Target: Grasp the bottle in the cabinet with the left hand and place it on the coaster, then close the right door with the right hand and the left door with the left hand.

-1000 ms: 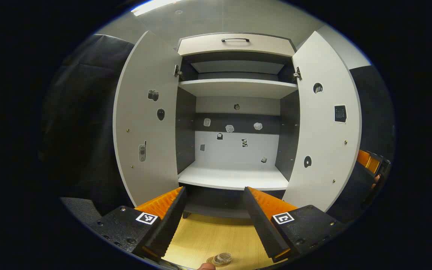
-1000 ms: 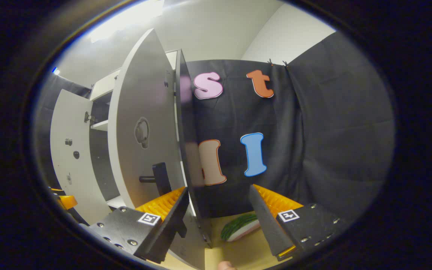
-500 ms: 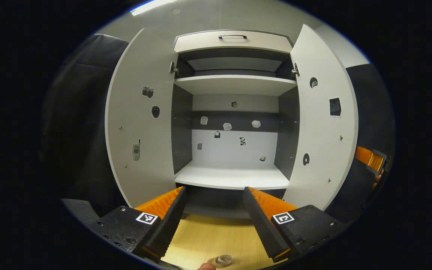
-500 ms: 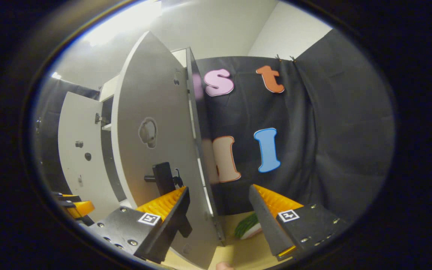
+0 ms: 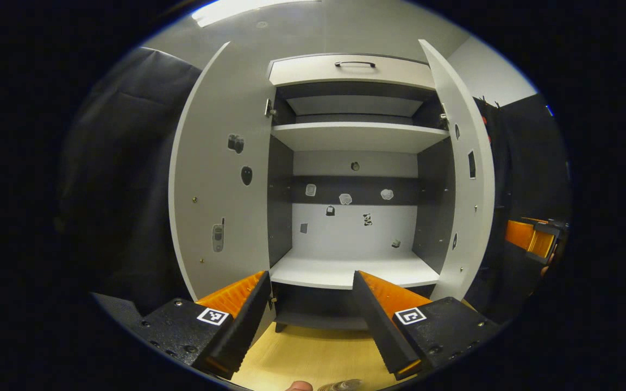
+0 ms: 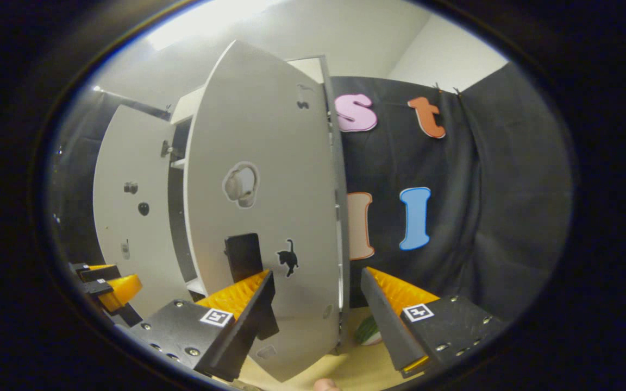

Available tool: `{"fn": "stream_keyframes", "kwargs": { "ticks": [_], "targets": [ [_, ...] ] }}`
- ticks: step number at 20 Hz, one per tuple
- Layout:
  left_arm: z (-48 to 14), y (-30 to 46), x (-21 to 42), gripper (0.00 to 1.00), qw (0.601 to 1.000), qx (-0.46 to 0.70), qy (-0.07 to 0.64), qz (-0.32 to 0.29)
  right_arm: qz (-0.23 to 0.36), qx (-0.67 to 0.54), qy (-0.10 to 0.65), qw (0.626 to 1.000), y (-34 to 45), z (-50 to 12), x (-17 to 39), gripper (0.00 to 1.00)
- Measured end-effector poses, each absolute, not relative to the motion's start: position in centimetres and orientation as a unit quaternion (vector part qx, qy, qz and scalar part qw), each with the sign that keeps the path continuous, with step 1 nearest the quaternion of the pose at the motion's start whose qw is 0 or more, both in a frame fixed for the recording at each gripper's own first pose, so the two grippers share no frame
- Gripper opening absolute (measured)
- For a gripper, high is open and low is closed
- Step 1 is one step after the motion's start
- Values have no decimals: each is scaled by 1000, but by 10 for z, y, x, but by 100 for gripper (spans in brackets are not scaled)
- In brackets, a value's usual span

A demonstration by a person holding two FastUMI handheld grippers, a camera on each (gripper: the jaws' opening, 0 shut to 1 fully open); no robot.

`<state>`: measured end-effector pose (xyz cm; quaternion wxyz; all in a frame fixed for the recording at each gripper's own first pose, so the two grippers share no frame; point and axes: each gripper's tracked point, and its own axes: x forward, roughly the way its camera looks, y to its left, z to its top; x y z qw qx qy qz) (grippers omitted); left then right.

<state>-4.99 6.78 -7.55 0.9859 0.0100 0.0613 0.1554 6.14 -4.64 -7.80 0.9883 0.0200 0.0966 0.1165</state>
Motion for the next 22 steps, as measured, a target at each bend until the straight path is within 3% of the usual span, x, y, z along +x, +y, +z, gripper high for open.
{"fn": "stream_keyframes", "kwargs": {
  "ticks": [9,22],
  "targets": [
    [-54,148,-63,95,979,26,40,196,180,14,108,978,68,-96,73,98],
    [-21,247,-99,95,972,-8,1,235,135,24,94,986,94,-79,82,98]
  ]
}}
